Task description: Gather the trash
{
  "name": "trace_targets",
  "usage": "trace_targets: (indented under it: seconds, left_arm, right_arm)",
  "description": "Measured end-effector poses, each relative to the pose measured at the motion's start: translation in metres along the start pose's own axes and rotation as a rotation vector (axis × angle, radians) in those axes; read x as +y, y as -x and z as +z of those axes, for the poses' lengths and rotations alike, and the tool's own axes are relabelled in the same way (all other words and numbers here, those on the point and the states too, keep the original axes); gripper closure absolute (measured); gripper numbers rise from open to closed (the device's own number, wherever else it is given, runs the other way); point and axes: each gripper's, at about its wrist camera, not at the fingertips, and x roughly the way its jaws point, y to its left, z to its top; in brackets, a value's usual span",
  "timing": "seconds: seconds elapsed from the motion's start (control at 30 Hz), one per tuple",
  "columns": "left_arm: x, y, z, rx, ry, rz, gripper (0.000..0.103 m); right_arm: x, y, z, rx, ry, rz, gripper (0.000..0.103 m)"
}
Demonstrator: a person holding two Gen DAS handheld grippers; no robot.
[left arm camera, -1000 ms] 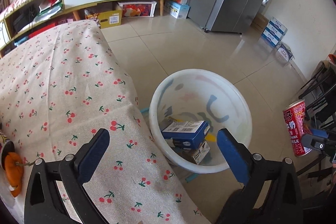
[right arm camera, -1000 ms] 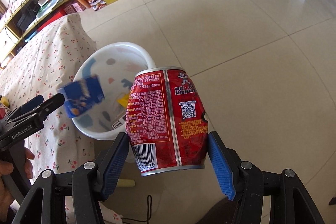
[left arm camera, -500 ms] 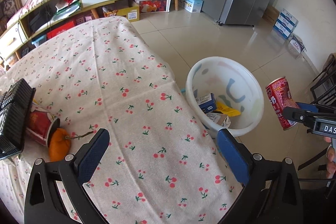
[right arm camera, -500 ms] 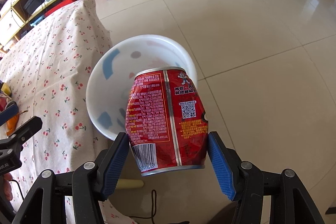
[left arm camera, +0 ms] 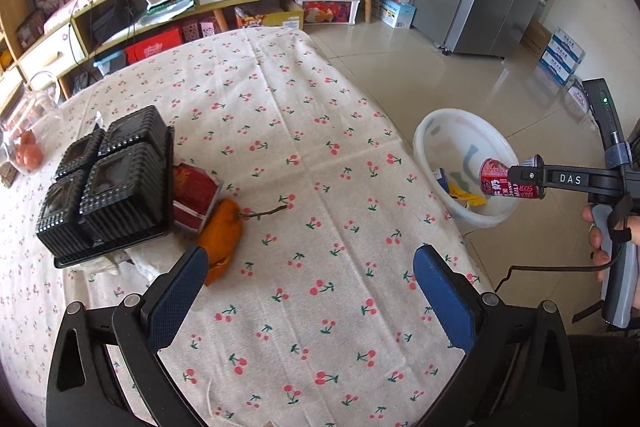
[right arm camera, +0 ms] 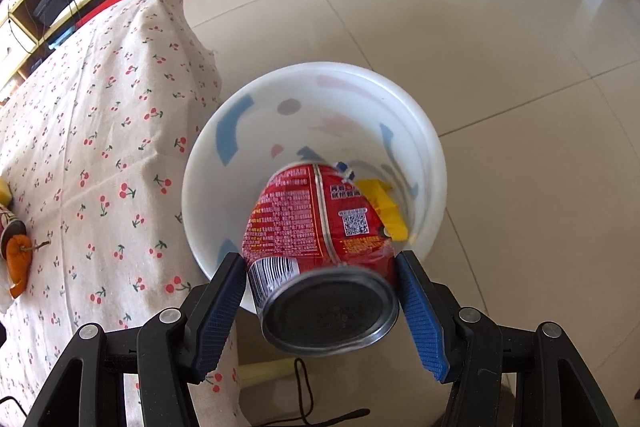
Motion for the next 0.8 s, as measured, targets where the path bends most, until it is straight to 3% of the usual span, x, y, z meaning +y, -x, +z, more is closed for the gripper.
trace_targets:
  seconds: [0.2, 0.33, 0.63, 0.8]
  left_arm:
    - [0.028, 0.017, -0.003, -0.018, 0.038, 0.006, 0.000]
    - [0.044, 0.026, -0.002, -0.027, 0.063, 0.017, 0.000]
    - [0.089, 0.041, 0.008, -0.053, 0.167, 0.083, 0.000]
    - [0.127, 0.040, 0.014, -0.062, 0.314, 0.069, 0.001]
  right_arm:
    - [0.006, -0.011, 0.005, -0.004, -0.012, -0.018, 0.037]
    - [0.009, -0.007, 0.007, -0.019, -0.034, 0.002, 0.018]
    - [0.027, 0.017, 0.002, -0.050, 0.009, 0.042, 0.017]
    - [0.035, 0.029, -0.003, -0.070, 0.038, 0.069, 0.017]
